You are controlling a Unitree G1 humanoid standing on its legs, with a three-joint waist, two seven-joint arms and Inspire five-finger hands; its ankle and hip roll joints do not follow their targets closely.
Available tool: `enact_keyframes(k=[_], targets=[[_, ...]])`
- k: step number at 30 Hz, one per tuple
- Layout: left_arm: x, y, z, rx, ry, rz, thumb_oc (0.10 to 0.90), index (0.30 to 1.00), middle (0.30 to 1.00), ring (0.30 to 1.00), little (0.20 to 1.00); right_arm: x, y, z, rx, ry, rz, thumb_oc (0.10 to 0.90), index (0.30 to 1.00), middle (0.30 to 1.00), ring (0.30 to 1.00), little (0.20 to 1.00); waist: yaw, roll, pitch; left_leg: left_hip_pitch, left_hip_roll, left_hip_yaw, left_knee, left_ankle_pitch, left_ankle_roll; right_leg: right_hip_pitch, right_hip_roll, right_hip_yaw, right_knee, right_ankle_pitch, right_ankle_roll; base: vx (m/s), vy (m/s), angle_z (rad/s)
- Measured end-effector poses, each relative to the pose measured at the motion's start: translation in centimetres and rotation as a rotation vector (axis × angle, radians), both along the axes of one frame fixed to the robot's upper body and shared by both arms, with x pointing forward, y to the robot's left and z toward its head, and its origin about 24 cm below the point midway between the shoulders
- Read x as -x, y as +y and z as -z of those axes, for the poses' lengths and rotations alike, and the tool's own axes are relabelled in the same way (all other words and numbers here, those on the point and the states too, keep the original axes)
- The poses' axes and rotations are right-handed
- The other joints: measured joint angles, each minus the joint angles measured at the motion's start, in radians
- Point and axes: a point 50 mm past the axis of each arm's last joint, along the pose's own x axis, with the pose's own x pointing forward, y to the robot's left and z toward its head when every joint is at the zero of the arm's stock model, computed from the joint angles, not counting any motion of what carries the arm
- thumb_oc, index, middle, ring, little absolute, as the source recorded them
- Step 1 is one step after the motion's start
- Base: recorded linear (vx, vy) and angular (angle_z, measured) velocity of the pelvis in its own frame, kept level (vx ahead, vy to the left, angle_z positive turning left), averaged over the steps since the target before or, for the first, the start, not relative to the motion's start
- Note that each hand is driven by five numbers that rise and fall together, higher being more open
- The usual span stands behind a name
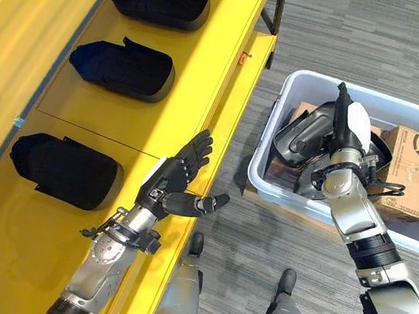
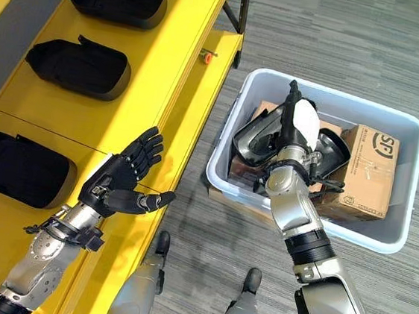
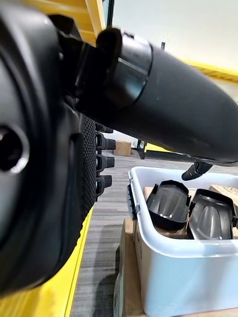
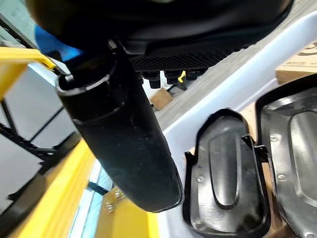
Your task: Move parts from the plastic box to the shelf.
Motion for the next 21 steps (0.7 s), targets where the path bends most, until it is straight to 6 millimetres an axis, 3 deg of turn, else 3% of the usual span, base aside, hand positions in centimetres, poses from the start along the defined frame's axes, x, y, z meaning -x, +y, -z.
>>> enact_keyframes(k=[2, 14, 21], targets=[[0.0, 0.1, -0.2, 0.001, -0.006, -0.004, 0.900, 1.000, 1.000, 1.000, 1.000, 0.0, -0.4, -0.3, -0.022, -0.024, 0.015, 0.900, 1.000, 1.000, 1.000, 1.000, 0.002, 0.017, 0.008, -0.002, -0.001, -0.002, 0.000, 0.000, 0.000, 0.000, 0.000, -0.003, 0.000, 0.000, 0.000, -0.02, 0.041, 0.03], [0.0, 0.3, -1.1, 0.052, -0.034, -0.023, 0.900, 1.000, 1.000, 1.000, 1.000, -0.1, -0.1, -1.9, -0.018, -0.091, -0.005, 0.900, 1.000, 1.000, 1.000, 1.000, 0.002, 0.060, 0.028, -0.052, -0.031, -0.001, 0.004, 0.007, 0.011, -0.058, -0.029, 0.002, 0.018, 0.001, 0.002, -0.01, 0.030, 0.01], [-0.2, 0.3, -1.3, 0.057, -0.040, -0.038, 0.900, 1.000, 1.000, 1.000, 1.000, -0.3, 1.8, -1.1, -0.005, -0.060, -0.066, 0.900, 1.000, 1.000, 1.000, 1.000, -0.001, 0.060, 0.039, -0.089, -0.031, 0.008, 0.023, 0.006, 0.013, -0.112, -0.033, 0.014, 0.052, 0.000, 0.003, -0.01, 0.007, -0.05]])
